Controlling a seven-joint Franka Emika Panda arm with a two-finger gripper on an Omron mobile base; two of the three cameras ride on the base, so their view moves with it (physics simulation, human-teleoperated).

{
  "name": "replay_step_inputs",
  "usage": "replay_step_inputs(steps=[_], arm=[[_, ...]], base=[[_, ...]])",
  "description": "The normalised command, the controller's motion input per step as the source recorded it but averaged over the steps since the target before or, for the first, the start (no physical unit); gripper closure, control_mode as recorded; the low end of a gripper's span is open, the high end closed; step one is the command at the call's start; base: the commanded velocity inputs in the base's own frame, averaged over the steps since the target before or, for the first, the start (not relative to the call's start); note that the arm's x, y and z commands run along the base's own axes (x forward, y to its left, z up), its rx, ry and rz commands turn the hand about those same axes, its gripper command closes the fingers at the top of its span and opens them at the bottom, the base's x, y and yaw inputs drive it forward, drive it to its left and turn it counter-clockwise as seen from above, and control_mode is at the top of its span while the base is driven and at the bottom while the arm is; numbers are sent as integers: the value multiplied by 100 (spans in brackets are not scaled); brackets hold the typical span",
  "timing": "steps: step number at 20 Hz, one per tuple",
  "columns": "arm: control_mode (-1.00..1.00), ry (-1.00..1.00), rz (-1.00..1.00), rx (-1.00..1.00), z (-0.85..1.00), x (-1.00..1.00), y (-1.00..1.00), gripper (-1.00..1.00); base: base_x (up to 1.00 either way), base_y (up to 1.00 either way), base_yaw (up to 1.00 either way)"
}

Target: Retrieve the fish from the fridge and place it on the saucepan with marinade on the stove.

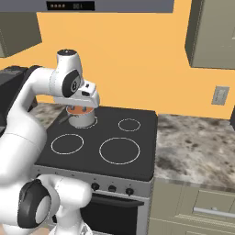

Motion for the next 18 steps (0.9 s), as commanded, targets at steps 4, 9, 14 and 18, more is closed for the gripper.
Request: replay_step_inputs(steps=[4, 9, 14, 18], arm=[[-100, -2, 0, 0, 0, -10, 0, -100], [-100, 0, 0, 0, 0, 0, 0, -100], [100, 0, 2, -1, -2, -26, 3, -100], [100, 0, 0, 0, 0, 0, 0, -100]], base=[[0, 0, 0], [0, 0, 0], [-19, 5, 3], [-85, 43, 46]])
